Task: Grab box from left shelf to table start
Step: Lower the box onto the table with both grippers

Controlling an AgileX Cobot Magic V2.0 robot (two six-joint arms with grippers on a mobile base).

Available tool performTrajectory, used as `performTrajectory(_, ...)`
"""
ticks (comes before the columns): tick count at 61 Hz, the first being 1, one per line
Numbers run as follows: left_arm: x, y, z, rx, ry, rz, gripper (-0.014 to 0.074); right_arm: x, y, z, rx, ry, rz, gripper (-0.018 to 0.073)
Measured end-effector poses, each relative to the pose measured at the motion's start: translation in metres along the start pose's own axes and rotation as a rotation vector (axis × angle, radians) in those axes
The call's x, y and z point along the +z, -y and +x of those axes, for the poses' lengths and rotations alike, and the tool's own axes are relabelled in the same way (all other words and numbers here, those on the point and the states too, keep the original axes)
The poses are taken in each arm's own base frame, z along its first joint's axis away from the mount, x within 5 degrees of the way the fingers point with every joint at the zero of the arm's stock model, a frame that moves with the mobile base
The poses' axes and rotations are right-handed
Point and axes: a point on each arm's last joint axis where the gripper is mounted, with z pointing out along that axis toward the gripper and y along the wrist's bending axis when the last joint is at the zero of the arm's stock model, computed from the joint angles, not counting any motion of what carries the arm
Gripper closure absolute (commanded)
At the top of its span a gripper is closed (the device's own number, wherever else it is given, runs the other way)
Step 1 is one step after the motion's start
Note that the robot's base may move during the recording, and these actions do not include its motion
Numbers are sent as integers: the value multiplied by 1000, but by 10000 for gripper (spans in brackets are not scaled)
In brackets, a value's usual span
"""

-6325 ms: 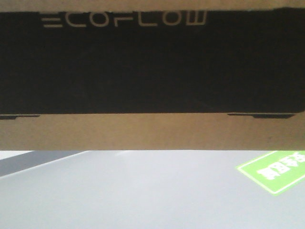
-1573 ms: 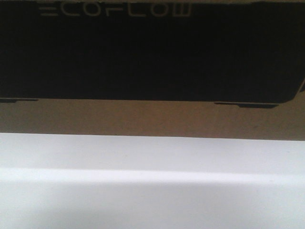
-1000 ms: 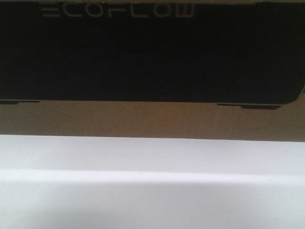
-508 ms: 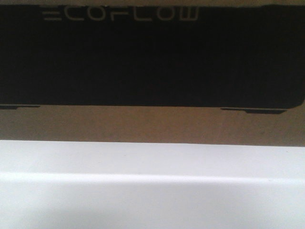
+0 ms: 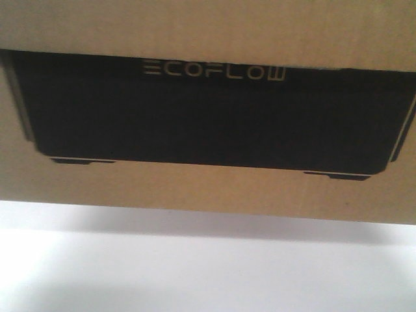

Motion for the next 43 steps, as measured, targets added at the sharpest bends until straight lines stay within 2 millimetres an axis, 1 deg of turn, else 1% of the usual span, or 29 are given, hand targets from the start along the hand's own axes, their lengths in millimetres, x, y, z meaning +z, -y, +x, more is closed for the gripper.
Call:
performTrajectory(4, 16, 5, -13, -6, -18, -15, 683, 14, 3, -9, 1, -5, 15, 541)
performTrajectory(5, 24, 7, -16, -8, -32, -22, 683, 18, 4, -11, -2, -1, 20, 541)
performTrajectory(7, 31, 9, -23, -19, -39, -23, 683, 26, 6, -15, -3, -7, 28, 541)
performTrajectory(8, 39, 11, -25, -22, -50, -25, 683, 30, 6, -17, -8, -7, 30, 541)
performTrajectory(11, 54, 13, -35, -46, -64, -23, 683, 40, 9, -24, -13, -4, 37, 541)
performTrajectory(17, 78, 11, -53, -82, -73, -19, 683, 58, 11, -37, -29, 7, 42, 541)
performTrajectory(22, 98, 9, -62, -99, -92, -7, 683, 70, 13, -46, -32, 13, 44, 541)
performTrajectory(27, 112, 4, -69, -117, -100, 16, 683, 80, 13, -56, -36, 20, 44, 541)
performTrajectory(34, 132, -7, -70, -153, -139, 73, 683, 91, 13, -69, -43, 32, 41, 540)
performTrajectory(43, 150, -23, -70, -169, -144, 110, 683, 105, 11, -77, -44, 27, 23, 533)
